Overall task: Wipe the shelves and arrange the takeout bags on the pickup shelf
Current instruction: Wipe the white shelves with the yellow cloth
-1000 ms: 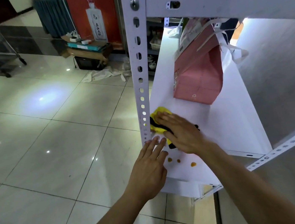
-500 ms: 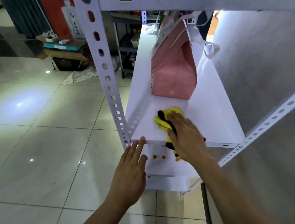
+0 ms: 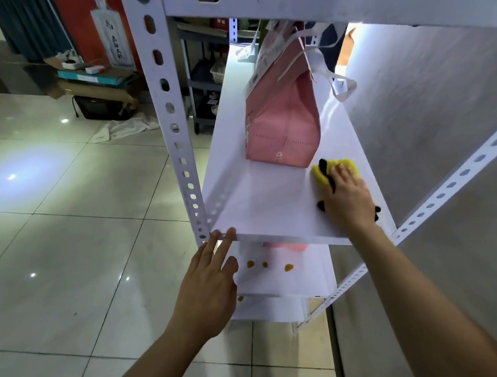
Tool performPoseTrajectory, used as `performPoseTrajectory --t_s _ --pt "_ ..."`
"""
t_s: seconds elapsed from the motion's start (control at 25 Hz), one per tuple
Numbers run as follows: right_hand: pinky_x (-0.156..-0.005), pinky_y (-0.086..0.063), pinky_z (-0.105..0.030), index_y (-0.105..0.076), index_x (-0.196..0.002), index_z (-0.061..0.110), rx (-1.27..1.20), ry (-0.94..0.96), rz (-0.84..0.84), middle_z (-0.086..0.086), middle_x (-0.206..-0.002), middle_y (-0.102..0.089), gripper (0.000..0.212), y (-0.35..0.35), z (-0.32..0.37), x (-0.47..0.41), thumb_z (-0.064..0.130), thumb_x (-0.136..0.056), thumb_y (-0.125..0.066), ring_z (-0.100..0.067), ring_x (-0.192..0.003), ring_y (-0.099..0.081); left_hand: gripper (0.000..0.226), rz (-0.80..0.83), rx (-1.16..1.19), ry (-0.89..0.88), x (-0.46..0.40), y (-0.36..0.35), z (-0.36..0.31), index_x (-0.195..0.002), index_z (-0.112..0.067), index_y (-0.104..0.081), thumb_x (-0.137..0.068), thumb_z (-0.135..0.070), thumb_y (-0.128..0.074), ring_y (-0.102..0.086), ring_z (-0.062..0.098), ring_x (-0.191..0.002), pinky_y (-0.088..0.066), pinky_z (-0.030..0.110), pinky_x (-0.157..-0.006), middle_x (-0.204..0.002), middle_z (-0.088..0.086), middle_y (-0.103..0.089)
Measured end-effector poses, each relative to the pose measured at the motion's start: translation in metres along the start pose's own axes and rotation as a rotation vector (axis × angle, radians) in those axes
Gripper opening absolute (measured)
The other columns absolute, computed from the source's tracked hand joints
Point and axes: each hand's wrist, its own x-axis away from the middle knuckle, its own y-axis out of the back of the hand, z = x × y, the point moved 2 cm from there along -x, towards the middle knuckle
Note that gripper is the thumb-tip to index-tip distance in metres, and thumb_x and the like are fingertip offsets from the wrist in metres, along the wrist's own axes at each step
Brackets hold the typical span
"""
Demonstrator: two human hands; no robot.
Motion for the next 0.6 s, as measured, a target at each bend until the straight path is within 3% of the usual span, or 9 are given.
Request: performPoseTrajectory --t_s 0.16,0.36,0.48,0.6 --pt "-0.125 -0.023 -0.042 -0.044 -0.153 0.013 -0.015 0.154 -0.079 -0.005 -0.161 -0.038 0.056 -0.018 0.000 0.073 0.034 -0.102 -0.036 -0.022 -0.152 -0.029 0.021 -0.016 0.016 -0.003 -0.002 0.001 -0.004 -0.093 -0.012 -0.064 -0.087 -0.016 -0.044 -0.025 0.038 -0.149 -0.038 0.050 -0.111 -0.161 0.016 -0.029" --pt "-0.126 -0.011 -0.039 -0.025 -0.161 0.018 0.034 -0.008 0.018 -0.002 -0.169 -0.018 0.058 -0.008 0.003 -0.006 0.041 -0.108 -0.030 -0.019 -0.157 -0.012 0.023 0.013 0.002 0.020 -0.004 0.003 -0.007 -0.100 -0.011 -0.064 -0.089 -0.012 -0.044 -0.019 0.036 -0.151 -0.035 0.049 -0.114 -0.162 0.015 -0.026" --pt "-0.127 -0.007 -0.040 -0.021 -0.162 0.016 0.037 -0.088 0.012 -0.005 -0.170 -0.014 0.059 -0.005 0.007 -0.031 0.039 -0.108 -0.030 -0.021 -0.157 -0.009 0.037 -0.008 0.070 0.081 -0.011 0.005 -0.016 -0.119 -0.006 -0.062 -0.084 -0.004 -0.052 -0.031 0.040 -0.146 -0.040 0.051 -0.110 -0.157 0.020 -0.036" --pt "-0.126 -0.011 -0.040 -0.026 -0.161 0.017 0.038 0.001 -0.051 -0.005 -0.168 -0.021 0.060 -0.017 0.007 -0.002 0.035 -0.105 -0.040 -0.023 -0.156 -0.015 0.062 0.002 0.080 0.158 -0.021 0.006 -0.025 -0.144 -0.008 -0.046 -0.083 -0.002 -0.055 -0.036 0.038 -0.143 -0.038 0.047 -0.112 -0.152 0.016 -0.042"
